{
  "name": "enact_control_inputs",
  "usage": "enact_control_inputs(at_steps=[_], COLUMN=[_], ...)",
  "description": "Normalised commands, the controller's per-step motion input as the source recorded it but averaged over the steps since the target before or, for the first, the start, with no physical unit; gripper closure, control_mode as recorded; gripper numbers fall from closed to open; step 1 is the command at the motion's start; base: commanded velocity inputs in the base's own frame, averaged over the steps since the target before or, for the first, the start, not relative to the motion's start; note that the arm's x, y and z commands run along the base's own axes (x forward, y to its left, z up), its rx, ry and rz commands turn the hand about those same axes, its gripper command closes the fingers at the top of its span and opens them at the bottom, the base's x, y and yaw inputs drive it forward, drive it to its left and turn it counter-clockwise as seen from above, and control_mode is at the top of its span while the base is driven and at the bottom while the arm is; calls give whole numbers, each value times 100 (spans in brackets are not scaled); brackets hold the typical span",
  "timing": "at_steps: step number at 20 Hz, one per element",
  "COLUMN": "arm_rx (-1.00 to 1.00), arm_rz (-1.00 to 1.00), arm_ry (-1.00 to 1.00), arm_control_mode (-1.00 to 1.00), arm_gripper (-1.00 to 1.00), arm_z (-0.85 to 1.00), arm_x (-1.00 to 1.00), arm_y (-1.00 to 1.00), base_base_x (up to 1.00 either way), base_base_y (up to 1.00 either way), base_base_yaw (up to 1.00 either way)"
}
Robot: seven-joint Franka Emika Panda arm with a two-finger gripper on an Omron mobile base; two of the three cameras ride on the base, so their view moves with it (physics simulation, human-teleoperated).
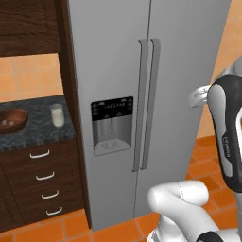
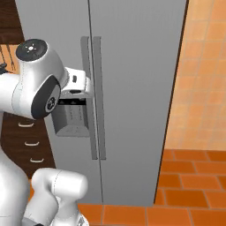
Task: Grab a lemon wedge from the fridge and one ice cube from the ice bowl, and put them in the glass of lemonade.
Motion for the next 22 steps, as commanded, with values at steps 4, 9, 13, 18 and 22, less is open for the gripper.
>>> enact_control_inputs(at_steps=[4, 9, 13, 18, 22], arm_rx=[-10, -8, -1, 0, 2], arm_rz=[-8, -4, 0, 0, 3], arm_ry=[-15, 0, 1, 0, 0], arm_control_mode=[-100, -100, -100, -100, -100], arm_gripper=[-100, -100, -100, -100, -100], arm_z=[1, -15, -5, -5, -18], arm_x=[55, 98, 72, 14, 77], arm_y=[54, 16, -12, -29, -3], base_base_x=[0, 0, 0, 0, 0], base_base_y=[0, 0, 0, 0, 0], base_base_yaw=[0, 0, 0, 0, 0])
